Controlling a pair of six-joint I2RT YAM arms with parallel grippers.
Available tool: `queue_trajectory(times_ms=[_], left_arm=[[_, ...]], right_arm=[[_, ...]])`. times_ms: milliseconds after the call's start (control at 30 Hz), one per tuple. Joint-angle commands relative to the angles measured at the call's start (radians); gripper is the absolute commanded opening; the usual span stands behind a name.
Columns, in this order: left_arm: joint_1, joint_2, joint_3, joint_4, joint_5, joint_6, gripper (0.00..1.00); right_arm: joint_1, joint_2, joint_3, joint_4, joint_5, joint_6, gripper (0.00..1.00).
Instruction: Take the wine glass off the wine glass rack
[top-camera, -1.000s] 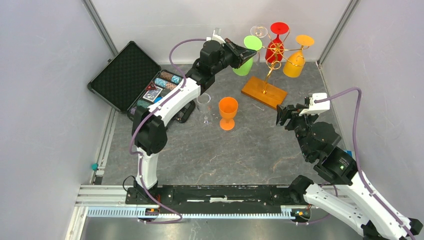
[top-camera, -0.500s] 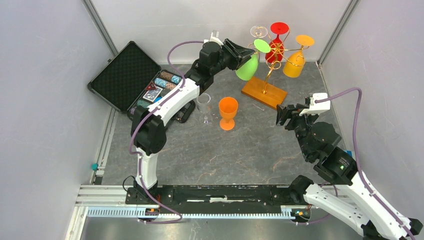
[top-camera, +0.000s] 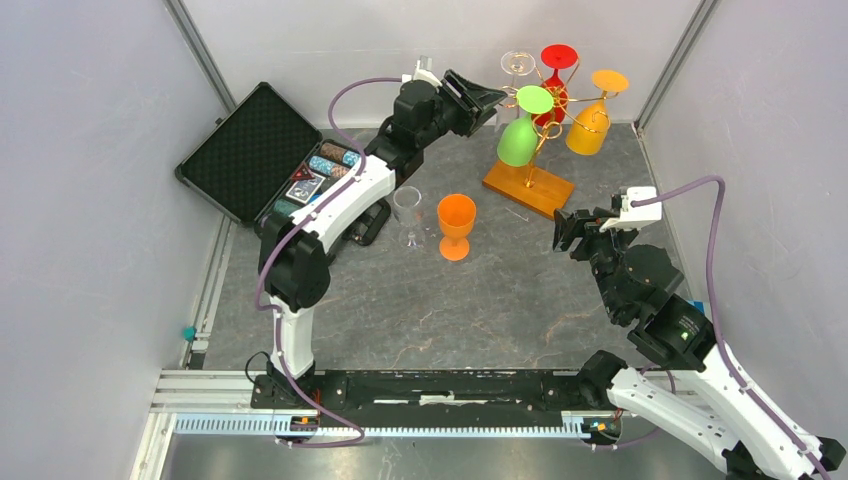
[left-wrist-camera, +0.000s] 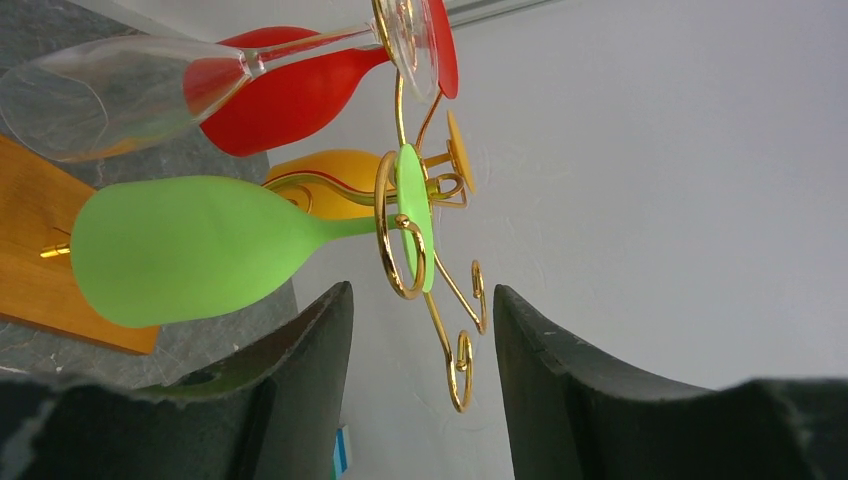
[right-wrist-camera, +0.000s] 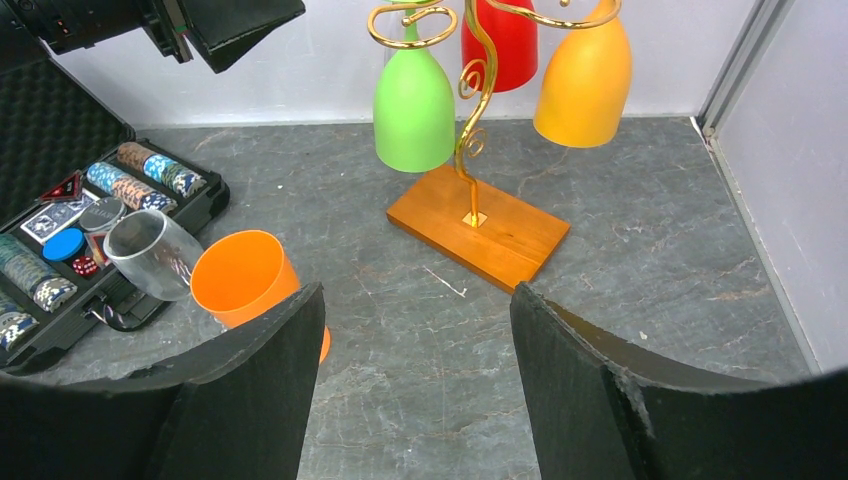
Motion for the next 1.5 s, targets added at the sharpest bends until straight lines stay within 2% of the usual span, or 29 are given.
queue_trajectory(times_ms=[0, 233, 400, 633, 833, 1067, 1167, 1467], left_arm=[[-0.015, -0.022, 0.009, 0.036, 0.007, 0.051, 0.60], [-0.054, 0.002, 0.007, 0.083, 0.004, 0.075, 0.68], [-0.082, 0.048, 0.053, 0.082, -0.049, 0.092, 0.69], [-0.124, 0.117, 0.114, 0.055, -0.186, 0.095, 0.62], [-0.152, 0.159, 0.131, 0.116, -0.290, 0.070, 0.51], [-0.171, 0.162, 0.135, 0.156, -0.364, 0.079, 0.57], [-0.175, 0.167, 0.140, 0.158, -0.388, 0.071, 0.57], [-0.180, 0.192, 0.164, 0.160, -0.444, 0.034, 0.39]], right_arm=[[-0.001, 0.002, -0.005, 0.031, 0.020, 0.006, 0.73], [0.001, 0.006, -0.005, 0.033, 0.020, 0.006, 0.73], [0.000, 0.006, -0.001, 0.033, 0.019, 0.006, 0.73], [-0.001, 0.000, 0.004, 0.033, 0.023, 0.003, 0.73], [-0.001, -0.011, 0.009, 0.025, 0.024, -0.001, 0.72], [-0.001, -0.022, 0.010, 0.013, 0.043, -0.008, 0.72], [0.000, -0.023, 0.010, 0.013, 0.044, -0.009, 0.72], [-0.001, -0.025, 0.010, 0.012, 0.051, -0.016, 0.72]])
